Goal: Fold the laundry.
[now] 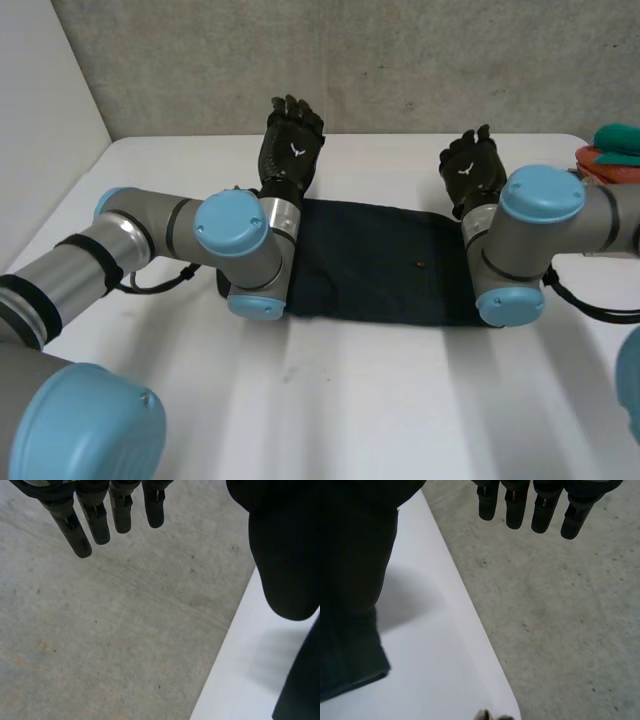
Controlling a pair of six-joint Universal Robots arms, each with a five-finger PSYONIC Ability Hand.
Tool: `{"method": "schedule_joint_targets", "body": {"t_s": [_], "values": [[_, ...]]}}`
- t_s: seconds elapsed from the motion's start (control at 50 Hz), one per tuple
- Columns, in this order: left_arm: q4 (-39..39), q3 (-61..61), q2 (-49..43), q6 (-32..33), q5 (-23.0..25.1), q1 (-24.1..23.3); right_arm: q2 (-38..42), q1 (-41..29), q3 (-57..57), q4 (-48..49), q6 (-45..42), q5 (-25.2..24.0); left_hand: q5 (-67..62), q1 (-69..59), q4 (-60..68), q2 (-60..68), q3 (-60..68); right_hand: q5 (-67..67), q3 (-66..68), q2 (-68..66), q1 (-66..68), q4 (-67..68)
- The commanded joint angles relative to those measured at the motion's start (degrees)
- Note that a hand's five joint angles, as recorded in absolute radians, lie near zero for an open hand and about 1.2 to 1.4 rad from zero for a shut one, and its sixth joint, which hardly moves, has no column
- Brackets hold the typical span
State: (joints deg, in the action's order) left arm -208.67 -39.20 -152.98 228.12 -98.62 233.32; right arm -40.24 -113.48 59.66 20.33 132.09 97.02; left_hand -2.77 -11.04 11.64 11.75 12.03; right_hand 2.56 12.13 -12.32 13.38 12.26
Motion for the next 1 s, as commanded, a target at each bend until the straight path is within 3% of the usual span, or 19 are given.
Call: {"method": "schedule_joint_targets", "body": {"t_s": [0.02, 0.14, 0.22, 0.3, 0.4, 0.48, 0.56, 0.62, 0.74, 0.88, 0.96, 1.0], "values": [[-0.69, -9.74, 9.18, -0.65, -1.83, -0.59, -10.81, 0.36, 7.48, -7.92, 5.62, 0.28, 2.77, 1.04, -1.64, -1.75, -2.03, -2.56, -2.13, 2.32, -3.38, -2.26], [-0.33, -25.2, 20.07, -5.74, -2.72, -0.15, -19.33, 3.42, 16.08, -20.82, 18.34, -4.98, 2.77, 1.04, -1.64, -1.75, -2.03, -2.56, -2.13, 2.32, -3.38, -2.26], [-0.24, -36.1, 28.07, -13.64, -2.28, -0.15, -20.75, 6.24, 21.45, -25.07, 23.9, -9.47, 2.77, 1.04, -1.64, -1.75, -2.03, -0.3, 0.13, 0.06, -1.12, 0.0], [-0.07, -43.14, 33.52, -21.21, -1.05, -0.15, -21.02, 7.83, 25.76, -23.15, 25.06, -12.38, 2.77, 1.04, -1.64, -1.75, -2.03, 1.9, 2.33, -2.14, 1.07, 2.2], [0.11, -50.61, 38.97, -31.04, 5.09, 0.64, -20.32, 9.85, 29.2, -18.31, 25.23, -13.0, 2.77, 1.04, -1.64, -1.75, -2.03, 2.4, 2.83, -2.64, 1.58, 2.7], [0.28, -52.65, 40.39, -34.05, 7.48, 2.48, -18.04, 10.03, 29.73, -14.71, 24.88, -13.0, 2.77, 1.04, -1.64, -1.75, -2.03, 9.95, 10.38, -10.19, 9.13, 10.25], [0.46, -53.09, 40.48, -34.32, 7.57, 3.01, -16.36, 11.25, 29.03, -11.89, 24.79, -12.12, 2.77, 1.04, -1.64, -1.75, -2.03, 67.29, 67.72, -67.53, 66.47, 67.59], [0.63, -53.09, 40.65, -34.14, 7.48, 3.02, -16.71, 13.01, 29.02, -12.15, 24.45, -12.12, 2.77, 1.04, -1.64, -1.75, -2.03, 67.44, 67.87, -67.68, 66.62, 67.74], [1.6, -53.09, 42.14, -34.32, 7.39, 3.45, -22.59, 16.62, 32.88, -13.12, 14.18, -11.51, 2.73, 1.0, -1.59, -1.7, -1.98, 67.44, 67.87, -67.68, 66.62, 67.74], [3.36, -53.26, 44.25, -34.49, 7.39, 3.89, -26.64, 18.82, 33.6, -10.93, -9.02, -6.32, 2.77, 1.04, -1.64, -1.75, -2.03, 67.44, 67.87, -67.68, 66.62, 67.74], [3.45, -53.53, 44.96, -34.49, 7.22, 3.81, -26.99, 12.07, 31.22, -6.19, -12.91, -7.28, 2.77, 1.04, -1.64, -1.75, -2.03, 67.44, 67.87, -67.68, 66.62, 67.74], [3.45, -53.62, 45.13, -34.49, 7.22, 3.81, -26.64, 5.48, 29.55, -2.93, -12.82, -9.56, 2.77, 1.04, -1.64, -1.75, -2.03, 67.44, 67.87, -67.68, 66.62, 67.74]]}}
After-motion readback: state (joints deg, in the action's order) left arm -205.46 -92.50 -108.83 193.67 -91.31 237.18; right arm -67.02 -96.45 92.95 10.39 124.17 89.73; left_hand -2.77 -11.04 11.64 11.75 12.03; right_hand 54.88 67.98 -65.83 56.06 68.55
